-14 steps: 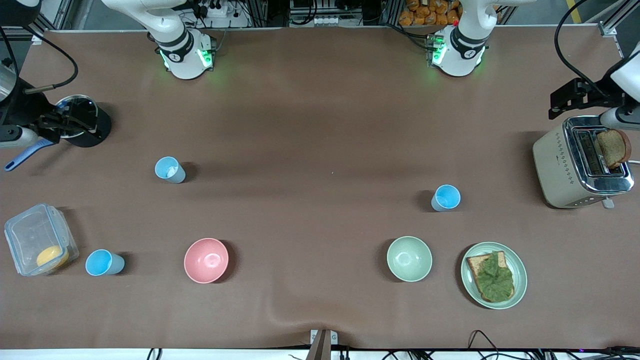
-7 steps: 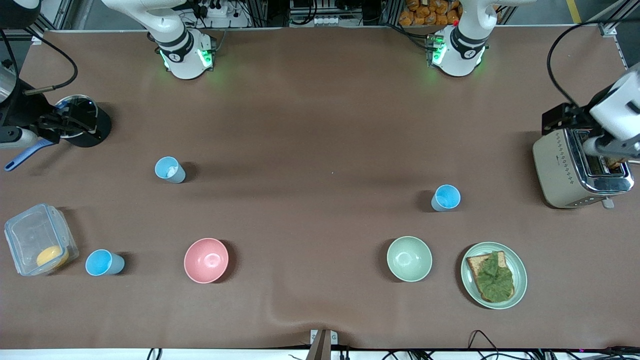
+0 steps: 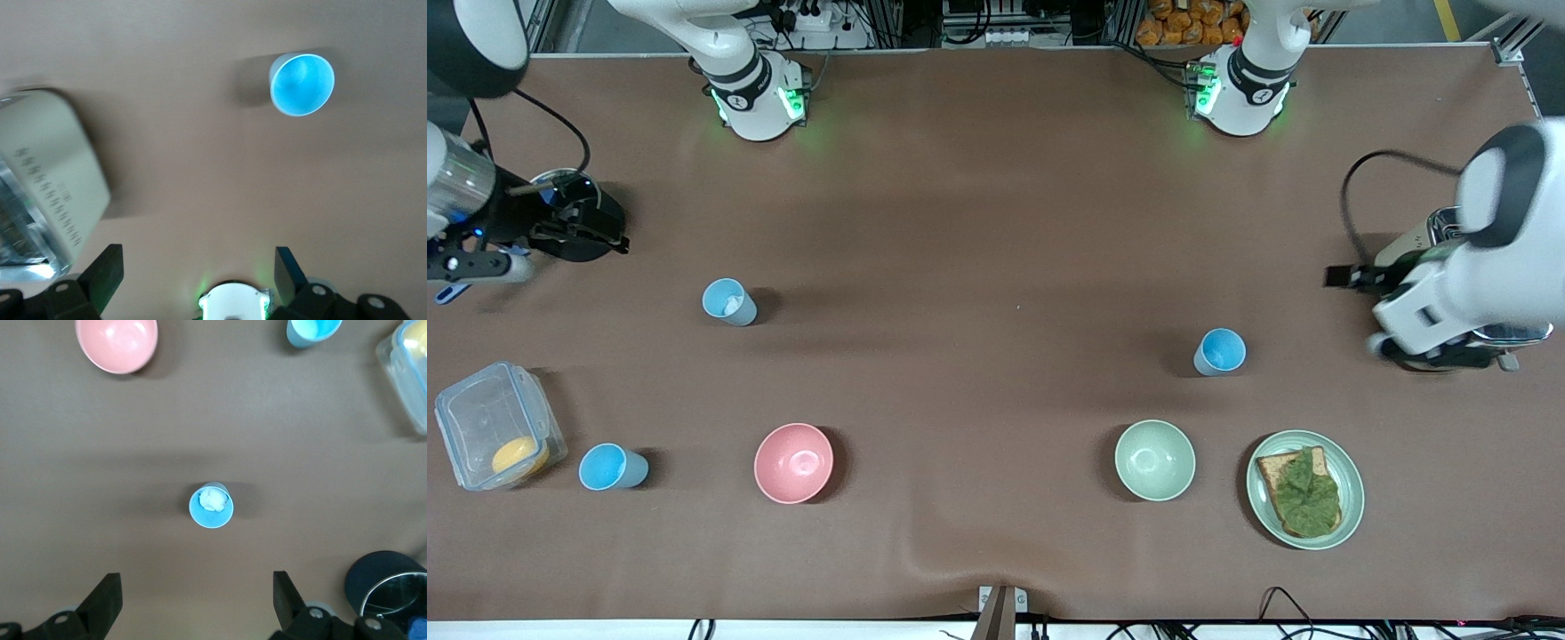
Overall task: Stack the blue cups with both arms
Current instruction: 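Reach the right gripper and the left gripper toward the two blue cups, then grasp a blue cup with the right gripper while the left gripper grasps another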
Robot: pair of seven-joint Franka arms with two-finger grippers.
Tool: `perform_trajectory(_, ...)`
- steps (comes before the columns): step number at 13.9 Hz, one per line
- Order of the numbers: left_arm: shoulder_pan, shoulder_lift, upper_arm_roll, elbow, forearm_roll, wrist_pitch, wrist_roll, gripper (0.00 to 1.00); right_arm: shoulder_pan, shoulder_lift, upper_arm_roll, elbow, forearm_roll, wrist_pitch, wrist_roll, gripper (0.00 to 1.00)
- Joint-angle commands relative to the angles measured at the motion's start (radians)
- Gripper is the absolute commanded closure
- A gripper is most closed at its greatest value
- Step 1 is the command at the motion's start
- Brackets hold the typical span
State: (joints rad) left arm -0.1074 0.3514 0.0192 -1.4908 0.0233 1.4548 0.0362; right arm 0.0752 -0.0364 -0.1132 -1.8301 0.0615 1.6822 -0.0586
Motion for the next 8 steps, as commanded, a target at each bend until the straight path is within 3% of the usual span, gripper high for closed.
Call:
perform_trajectory(1,0.002,-0.029,-0.004,-0.120,-0.026,0.131,-0.018,0.00,-0.046,-0.025,0.006,-0.162,-0.005,0.138,-0.085,0.00)
perform_trajectory(5,-0.008,-0.022,-0.008,-0.294,-0.026,0.411,-0.105,0.00,-0.061,-0.002,0.006,-0.345,-0.006,0.359,-0.110,0.02)
perform_trajectory(8,-0.023,0.001,-0.033,-0.351,-0.028,0.534,-0.166,0.00,-0.055,0.051,0.007,-0.458,-0.006,0.520,-0.113,0.09)
